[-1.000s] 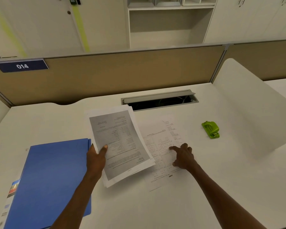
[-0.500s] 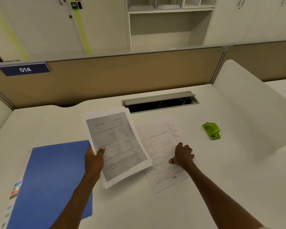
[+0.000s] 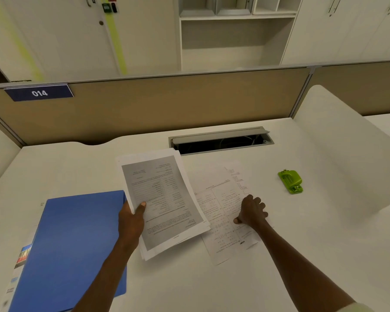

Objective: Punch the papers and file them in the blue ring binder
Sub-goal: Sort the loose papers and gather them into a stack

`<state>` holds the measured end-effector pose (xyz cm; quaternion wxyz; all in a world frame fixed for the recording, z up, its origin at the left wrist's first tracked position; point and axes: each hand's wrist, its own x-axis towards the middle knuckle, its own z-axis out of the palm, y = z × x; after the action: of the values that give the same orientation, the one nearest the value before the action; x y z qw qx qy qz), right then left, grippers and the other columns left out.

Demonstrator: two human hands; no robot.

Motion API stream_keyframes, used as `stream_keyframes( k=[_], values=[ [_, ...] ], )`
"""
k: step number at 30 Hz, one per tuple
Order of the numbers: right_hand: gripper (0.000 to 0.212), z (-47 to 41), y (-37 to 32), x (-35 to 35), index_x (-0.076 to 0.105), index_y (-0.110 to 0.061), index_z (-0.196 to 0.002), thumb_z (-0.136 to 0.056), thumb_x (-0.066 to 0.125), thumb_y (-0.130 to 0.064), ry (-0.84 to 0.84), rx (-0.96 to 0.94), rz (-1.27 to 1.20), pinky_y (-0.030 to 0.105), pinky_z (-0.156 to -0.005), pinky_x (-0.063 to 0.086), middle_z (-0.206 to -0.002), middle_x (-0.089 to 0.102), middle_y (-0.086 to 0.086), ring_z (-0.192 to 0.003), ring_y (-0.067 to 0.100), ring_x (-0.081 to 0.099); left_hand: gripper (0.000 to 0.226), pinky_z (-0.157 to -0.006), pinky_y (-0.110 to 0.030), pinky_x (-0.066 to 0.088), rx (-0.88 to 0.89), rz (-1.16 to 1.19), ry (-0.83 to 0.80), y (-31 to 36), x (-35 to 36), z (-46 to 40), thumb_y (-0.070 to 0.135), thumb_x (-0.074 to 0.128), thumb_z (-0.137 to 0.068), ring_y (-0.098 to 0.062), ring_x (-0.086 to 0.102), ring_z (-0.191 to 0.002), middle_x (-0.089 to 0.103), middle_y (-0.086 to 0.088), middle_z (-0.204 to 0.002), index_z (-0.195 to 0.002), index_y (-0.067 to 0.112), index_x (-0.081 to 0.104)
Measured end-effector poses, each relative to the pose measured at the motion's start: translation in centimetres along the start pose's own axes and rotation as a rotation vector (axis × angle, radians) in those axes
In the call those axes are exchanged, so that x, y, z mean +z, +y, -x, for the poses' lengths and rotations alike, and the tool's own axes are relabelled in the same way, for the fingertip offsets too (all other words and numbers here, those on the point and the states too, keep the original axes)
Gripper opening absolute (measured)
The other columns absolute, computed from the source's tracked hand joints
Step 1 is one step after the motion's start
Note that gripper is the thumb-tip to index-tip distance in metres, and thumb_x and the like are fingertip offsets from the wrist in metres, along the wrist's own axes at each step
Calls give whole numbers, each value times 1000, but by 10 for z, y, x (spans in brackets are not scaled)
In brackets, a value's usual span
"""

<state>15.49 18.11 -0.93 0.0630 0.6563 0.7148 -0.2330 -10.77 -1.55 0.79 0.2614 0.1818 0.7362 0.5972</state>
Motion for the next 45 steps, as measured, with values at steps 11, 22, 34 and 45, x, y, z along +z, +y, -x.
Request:
stream_keyframes(
  k=[11, 22, 34, 45],
  values=[
    [90, -2, 8, -5, 38, -3, -125, -59, 89, -36, 29, 58, -26, 51, -97, 40, -128, 48, 19, -122, 36, 42, 33, -71, -37, 55, 6, -30, -16, -1, 3, 0, 22, 56, -93, -21, 64, -87, 65, -6, -106, -125, 16, 53],
    [100, 0, 16, -5, 33, 0, -126, -53, 92, -36, 56, 80, -97, 49, -97, 43, -129, 37, 23, -123, 40, 37, 32, -72, -38, 55, 2, -2, -16, -1, -2, -1, 22, 57, -93, -22, 65, -89, 66, -5, -106, -124, 17, 54],
    [15, 6, 36, -19, 63, -12, -96, -83, 62, -20, 209, 58, -201, 33, -71, 46, -104, 67, 11, -96, 33, 62, 34, -75, -39, 55, 3, -40, -28, 1, -4, -8, 21, 53, -94, -25, 64, -95, 65, -8, -112, -128, 16, 52],
    [8, 29, 15, -97, 71, -10, -88, -85, 64, -13, 585, -247, -542, 31, -68, 47, -84, 71, 6, -76, 20, 61, 35, -72, -34, 54, 51, -55, -37, 8, 3, -10, 20, 57, -92, -22, 63, -92, 65, -8, -112, -126, 14, 53]
  ],
)
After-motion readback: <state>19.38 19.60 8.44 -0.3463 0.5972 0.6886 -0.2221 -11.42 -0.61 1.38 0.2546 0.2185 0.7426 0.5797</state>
